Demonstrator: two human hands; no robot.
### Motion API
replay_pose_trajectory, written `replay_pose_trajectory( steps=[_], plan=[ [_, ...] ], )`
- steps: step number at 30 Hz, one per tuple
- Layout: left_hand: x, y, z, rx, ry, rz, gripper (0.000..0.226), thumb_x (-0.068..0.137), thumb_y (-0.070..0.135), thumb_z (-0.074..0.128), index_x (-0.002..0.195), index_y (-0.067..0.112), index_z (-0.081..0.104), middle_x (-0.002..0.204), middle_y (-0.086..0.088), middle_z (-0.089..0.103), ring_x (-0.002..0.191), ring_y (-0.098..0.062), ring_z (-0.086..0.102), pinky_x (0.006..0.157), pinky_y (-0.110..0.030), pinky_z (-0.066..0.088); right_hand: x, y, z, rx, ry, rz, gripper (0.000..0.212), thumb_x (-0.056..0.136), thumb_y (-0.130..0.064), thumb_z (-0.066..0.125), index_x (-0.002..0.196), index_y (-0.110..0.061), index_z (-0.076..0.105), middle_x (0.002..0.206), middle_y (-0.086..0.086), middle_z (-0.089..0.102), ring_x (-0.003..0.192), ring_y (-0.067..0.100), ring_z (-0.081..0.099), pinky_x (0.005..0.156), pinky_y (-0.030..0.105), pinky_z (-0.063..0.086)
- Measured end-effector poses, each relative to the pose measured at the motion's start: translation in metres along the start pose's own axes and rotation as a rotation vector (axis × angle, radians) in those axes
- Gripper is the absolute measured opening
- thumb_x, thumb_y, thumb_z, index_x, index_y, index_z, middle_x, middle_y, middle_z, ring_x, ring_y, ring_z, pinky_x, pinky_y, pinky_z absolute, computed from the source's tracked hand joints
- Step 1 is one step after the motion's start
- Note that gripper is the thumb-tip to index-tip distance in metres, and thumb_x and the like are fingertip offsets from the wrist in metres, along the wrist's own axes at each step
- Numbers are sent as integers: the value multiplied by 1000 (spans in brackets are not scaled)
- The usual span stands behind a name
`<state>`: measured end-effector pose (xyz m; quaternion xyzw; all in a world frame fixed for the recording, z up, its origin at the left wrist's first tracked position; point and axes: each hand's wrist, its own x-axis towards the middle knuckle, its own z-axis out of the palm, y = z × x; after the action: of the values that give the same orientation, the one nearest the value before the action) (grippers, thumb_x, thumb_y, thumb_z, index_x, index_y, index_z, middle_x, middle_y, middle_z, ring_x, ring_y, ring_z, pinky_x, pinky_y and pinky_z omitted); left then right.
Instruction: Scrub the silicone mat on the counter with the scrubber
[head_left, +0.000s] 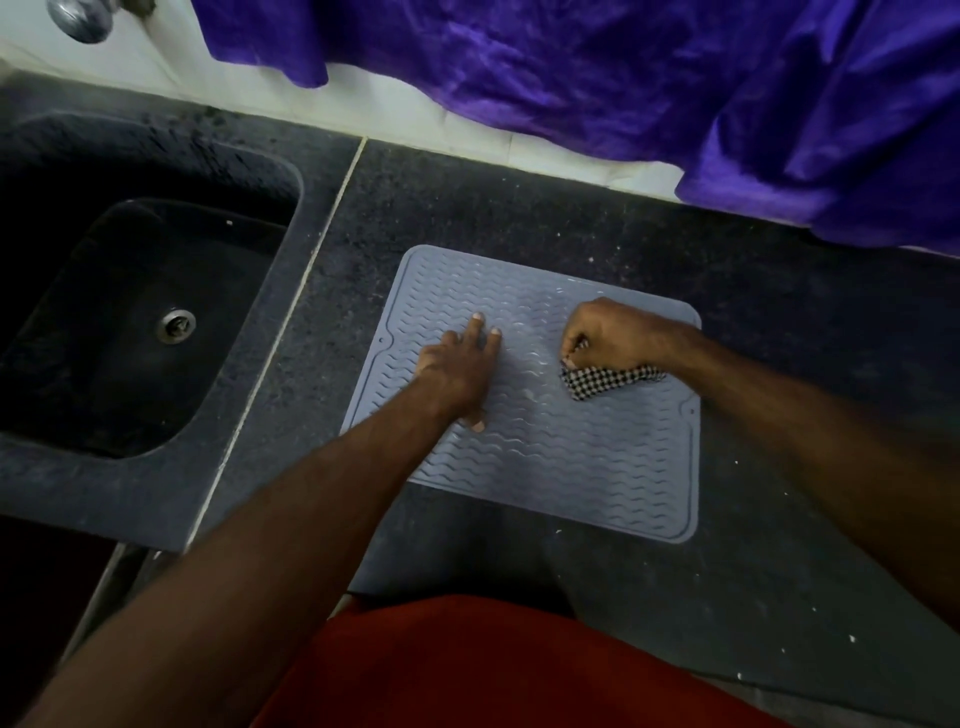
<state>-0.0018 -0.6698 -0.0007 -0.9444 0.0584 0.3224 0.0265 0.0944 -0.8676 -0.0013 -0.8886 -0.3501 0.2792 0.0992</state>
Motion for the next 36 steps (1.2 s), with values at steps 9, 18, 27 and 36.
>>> replay_pose_trajectory(
  steps=[9,18,27,36],
  plan=[
    [1,2,0,1,-11,-22,125,72,36,83,156,18,-8,162,-7,-18,147,-36,11,110,-51,32,32,-29,15,97,164,-77,10,81,-17,69,88,-17,76,90,-4,74,80,4,63,80,28,52],
    [-3,2,-2,-27,8,-5,124,73,32,84,156,16,-6,162,-10,-16,146,-38,12,111,-52,32,15,-19,5,80,172,39,8,82,-18,69,86,-17,75,89,-5,72,79,6,63,78,25,50],
    [-4,-2,-1,-48,-1,8,122,74,32,83,156,18,-7,162,-8,-17,147,-38,10,112,-52,30,-1,-6,23,-90,245,-2,13,90,-20,58,91,-18,71,97,1,61,92,18,57,77,29,44],
    [-15,-1,9,-76,97,6,115,77,32,80,156,20,-2,163,-8,-11,145,-38,17,110,-53,32,-49,13,41,-218,442,-130,66,86,-64,42,136,-22,48,140,5,43,126,22,41,104,41,33]
  ],
)
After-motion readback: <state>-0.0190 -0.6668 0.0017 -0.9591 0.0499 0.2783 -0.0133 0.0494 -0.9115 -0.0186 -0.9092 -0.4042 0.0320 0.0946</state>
